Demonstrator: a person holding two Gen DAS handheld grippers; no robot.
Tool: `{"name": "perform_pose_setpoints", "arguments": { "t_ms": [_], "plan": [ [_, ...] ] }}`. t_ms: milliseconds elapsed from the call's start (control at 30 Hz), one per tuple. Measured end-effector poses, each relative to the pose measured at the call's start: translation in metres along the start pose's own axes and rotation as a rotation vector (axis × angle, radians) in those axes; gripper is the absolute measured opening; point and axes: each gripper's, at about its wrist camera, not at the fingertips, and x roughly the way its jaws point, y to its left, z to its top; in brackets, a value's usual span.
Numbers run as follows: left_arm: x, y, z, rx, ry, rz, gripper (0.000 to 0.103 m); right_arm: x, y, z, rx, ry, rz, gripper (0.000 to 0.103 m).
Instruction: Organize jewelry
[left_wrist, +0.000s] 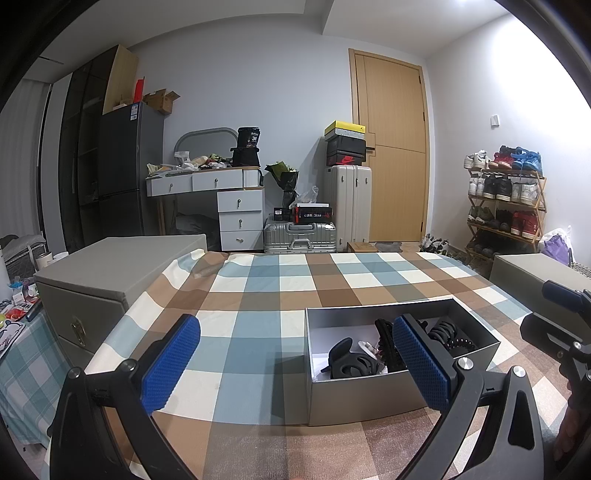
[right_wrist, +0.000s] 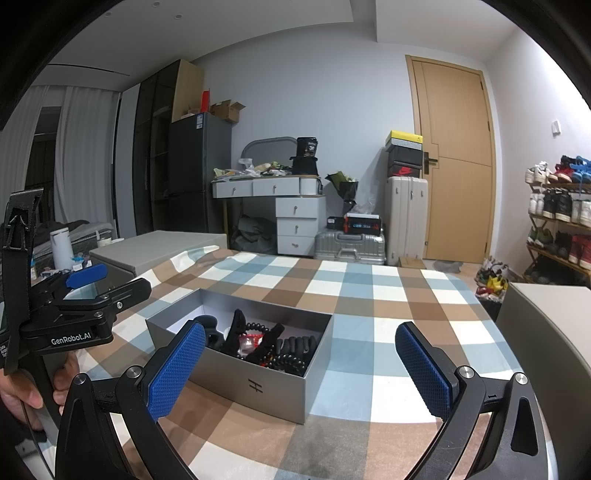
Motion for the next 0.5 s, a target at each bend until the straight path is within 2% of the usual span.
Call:
{"name": "perform_pose_setpoints", "arguments": {
  "t_ms": [500],
  "plan": [
    [-0.0005, 0.0000, 0.0006, -0.001, 0.000, 0.000, 0.102, 0.0000, 0.0001, 0.0001, 0.000, 0.000, 0.000, 0.103]
  ]
}}
